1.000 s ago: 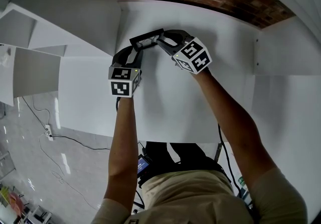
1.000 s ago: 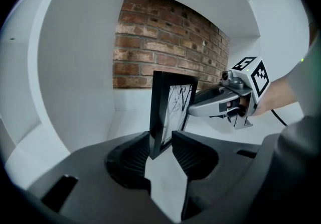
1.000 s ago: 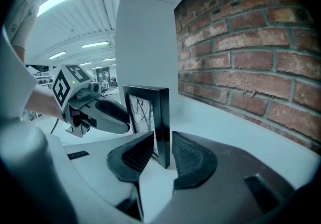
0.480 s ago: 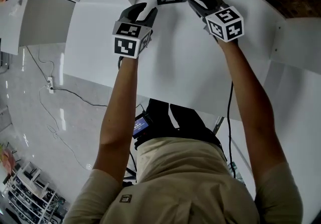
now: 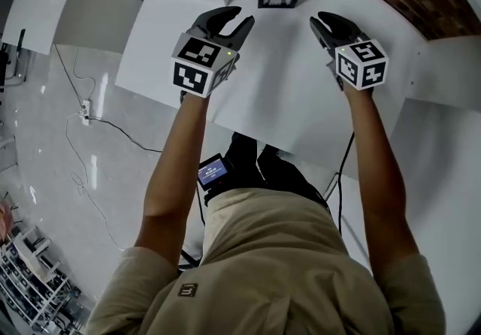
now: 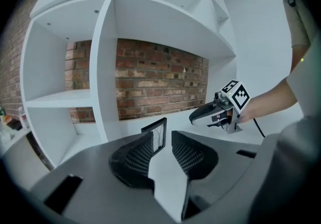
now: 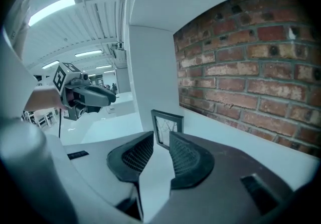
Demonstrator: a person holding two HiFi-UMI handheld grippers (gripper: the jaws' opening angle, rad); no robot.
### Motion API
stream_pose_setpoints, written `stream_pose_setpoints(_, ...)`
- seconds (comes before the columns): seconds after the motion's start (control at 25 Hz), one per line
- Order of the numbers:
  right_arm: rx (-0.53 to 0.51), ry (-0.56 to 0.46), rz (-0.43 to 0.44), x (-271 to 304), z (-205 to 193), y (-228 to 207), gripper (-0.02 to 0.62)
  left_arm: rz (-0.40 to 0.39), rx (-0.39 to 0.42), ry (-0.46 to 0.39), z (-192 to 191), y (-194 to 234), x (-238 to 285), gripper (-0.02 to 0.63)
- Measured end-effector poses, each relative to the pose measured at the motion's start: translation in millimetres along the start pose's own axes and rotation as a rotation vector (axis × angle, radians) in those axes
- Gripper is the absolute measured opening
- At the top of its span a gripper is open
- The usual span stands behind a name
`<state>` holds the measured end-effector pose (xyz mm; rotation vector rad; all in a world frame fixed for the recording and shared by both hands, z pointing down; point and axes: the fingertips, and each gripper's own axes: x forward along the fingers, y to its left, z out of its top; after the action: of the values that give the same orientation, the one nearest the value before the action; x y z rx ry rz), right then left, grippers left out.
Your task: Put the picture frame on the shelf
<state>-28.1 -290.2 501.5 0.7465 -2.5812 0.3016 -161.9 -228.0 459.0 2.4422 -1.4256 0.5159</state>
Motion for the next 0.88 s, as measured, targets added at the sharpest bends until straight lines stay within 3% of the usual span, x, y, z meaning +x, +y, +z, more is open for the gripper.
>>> stream_pose_setpoints(0.28,0.022,-0.097,0.069,-61.1,60.1,58.7,0.064,-0.026,0.061,-0.076,52.8,-35.5,-62.1,0.091)
stream_pose_setpoints(0.56,-0.033,-0.171,0.145,-123.3,125.4,116.6,0.041,-0.062,0.102,-0.156,106.5,-72.6,-123.6,0.045)
stream_pose_setpoints(0.88,-0.067,-0.183,0.212,-190.1,151.8,162.5,0.023,-0.111,0.138,-0.228,145.2,-132.0,-176.1,0.023)
